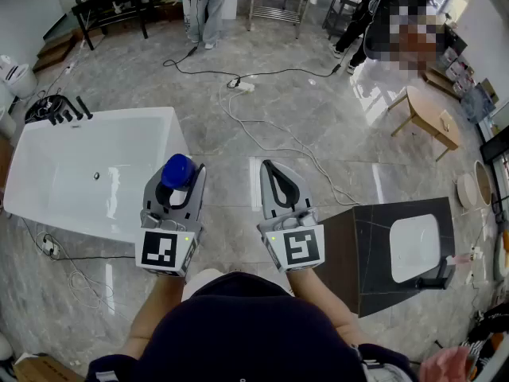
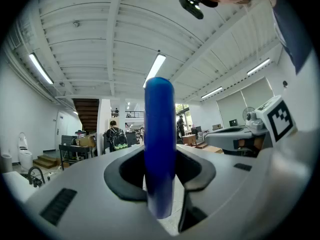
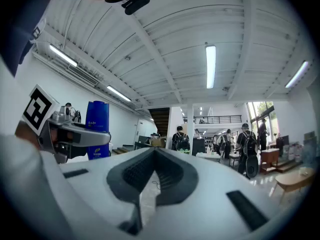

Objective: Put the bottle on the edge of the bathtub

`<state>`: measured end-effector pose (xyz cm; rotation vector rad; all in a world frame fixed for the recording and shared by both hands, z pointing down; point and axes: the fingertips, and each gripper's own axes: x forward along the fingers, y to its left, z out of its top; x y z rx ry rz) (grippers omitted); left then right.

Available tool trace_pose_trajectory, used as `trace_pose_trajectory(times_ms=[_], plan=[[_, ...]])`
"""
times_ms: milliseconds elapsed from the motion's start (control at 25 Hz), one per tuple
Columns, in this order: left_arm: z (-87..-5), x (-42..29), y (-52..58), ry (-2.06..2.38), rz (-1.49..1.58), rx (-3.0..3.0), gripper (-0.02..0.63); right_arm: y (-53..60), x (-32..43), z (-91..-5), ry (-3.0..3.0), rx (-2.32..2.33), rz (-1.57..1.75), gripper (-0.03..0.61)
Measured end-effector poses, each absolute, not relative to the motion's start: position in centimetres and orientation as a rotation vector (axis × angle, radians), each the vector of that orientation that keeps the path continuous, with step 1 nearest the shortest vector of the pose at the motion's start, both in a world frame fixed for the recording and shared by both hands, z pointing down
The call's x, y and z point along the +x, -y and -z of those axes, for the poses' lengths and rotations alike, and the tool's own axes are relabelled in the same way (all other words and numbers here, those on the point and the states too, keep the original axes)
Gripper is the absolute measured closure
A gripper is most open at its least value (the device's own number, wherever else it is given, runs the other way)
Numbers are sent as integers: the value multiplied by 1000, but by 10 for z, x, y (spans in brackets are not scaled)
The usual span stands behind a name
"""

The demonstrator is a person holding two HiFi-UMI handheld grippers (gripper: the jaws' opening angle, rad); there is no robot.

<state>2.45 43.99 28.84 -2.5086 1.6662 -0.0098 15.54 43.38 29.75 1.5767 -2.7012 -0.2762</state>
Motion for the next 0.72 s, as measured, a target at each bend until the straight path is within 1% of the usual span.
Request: trace_pose_trajectory(times_ms=[400,720], plan=[[-304,37,-421,-1696,42,-2519,465,-412,165,-307,2781,1525,206,578],[-314,24,-351,-1705,33,-2520,465,-342,157,-317,2770,1541,201,578]])
